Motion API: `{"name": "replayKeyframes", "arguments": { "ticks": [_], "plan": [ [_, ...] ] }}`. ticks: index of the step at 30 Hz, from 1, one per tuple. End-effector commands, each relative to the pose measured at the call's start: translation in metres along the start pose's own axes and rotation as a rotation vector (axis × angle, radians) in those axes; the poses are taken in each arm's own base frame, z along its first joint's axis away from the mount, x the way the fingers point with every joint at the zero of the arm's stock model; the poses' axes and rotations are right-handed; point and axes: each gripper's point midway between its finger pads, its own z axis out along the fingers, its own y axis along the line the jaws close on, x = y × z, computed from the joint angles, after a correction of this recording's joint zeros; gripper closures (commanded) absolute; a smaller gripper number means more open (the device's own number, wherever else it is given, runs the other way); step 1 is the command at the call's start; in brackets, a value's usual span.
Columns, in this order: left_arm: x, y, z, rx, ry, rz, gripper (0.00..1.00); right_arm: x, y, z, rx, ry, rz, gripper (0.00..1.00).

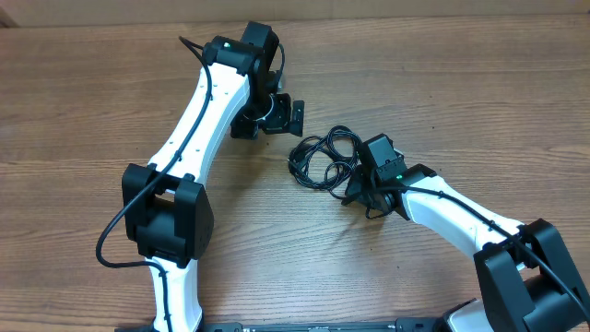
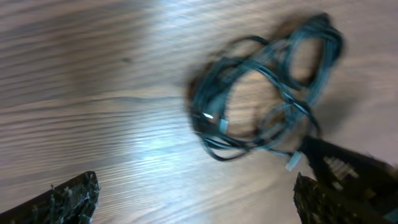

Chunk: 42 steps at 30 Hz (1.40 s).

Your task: Untangle cables

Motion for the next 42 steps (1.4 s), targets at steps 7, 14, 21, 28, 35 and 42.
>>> {"name": "replayKeyframes", "arguments": {
  "ticks": [7,14,21,28,35,42],
  "plan": [
    [0.029,-0.049,0.012,0.093,0.073,0.367,0.0,-0.003,0.0,0.001,-0.001,-0.013,-0.025,0.96],
    [0.025,-0.051,0.022,-0.1,0.021,0.483,0.0,-0.003,0.001,0.001,-0.002,-0.014,-0.025,0.96],
    [0.026,-0.05,0.024,-0.12,0.024,0.491,0.0,-0.001,0.006,0.001,-0.045,0.02,-0.013,0.96],
    [0.02,-0.035,0.029,-0.178,0.026,0.456,0.0,0.002,0.027,-0.003,-0.178,0.089,0.012,0.96],
    [0.022,-0.03,0.052,-0.187,0.086,0.468,0.0,-0.007,0.037,-0.007,-0.253,0.099,0.058,0.96],
    [0.032,-0.038,0.067,-0.102,0.15,0.502,0.0,-0.011,0.039,-0.008,-0.27,0.094,0.086,0.96]
  ]
}}
